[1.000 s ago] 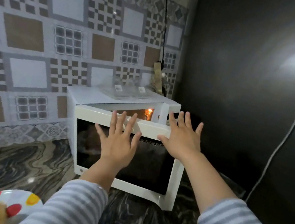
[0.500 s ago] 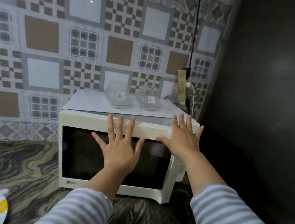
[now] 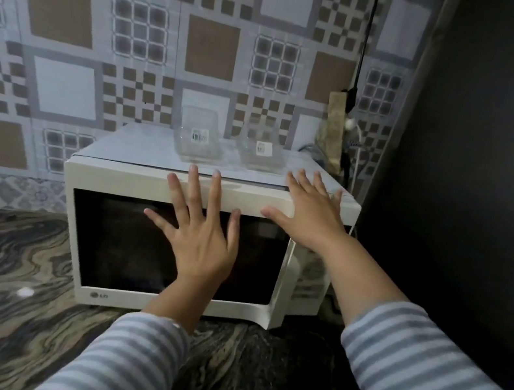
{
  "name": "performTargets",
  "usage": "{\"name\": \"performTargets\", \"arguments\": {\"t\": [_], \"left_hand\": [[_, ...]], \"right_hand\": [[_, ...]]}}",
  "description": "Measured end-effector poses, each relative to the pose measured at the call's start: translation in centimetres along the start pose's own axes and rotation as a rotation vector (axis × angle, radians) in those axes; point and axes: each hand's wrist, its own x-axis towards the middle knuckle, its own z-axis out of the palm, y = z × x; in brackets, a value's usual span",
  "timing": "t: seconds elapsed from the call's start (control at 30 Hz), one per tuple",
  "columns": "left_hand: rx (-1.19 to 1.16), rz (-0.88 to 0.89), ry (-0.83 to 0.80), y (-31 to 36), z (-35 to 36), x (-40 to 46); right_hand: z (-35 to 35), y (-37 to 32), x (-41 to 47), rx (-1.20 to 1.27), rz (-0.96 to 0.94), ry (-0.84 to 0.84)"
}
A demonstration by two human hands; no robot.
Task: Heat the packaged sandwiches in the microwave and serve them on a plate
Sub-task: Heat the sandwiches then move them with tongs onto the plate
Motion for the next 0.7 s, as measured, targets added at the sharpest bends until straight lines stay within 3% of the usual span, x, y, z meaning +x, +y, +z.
{"name": "performTargets", "arguments": {"t": [0.13, 0.23, 0.4, 0.53, 0.7], "left_hand": [[-0.11, 0.244, -0.023, 1.1, 1.5, -4.4], [-0.308, 0.426, -0.167, 2.6, 3.0, -7.6], [-0.478, 0.299, -0.399, 4.6, 3.9, -8.2], [-0.515, 0.22, -0.382, 4.9, 4.2, -7.1], [-0.459, 0.22, -0.331, 6.1, 4.8, -7.8]], "right_hand": [[-0.3, 1.7, 0.3, 0.139, -0.089, 0.009], [-0.3, 4.2, 0.0, 0.132, -0.111, -0.007], [-0.2, 8.1, -0.6, 0.023, -0.257, -0.015], [0.7, 9.5, -0.4, -0.041, -0.37, 0.091], [3.7, 9.2, -0.7, 0.073, -0.363, 0.373]]}}
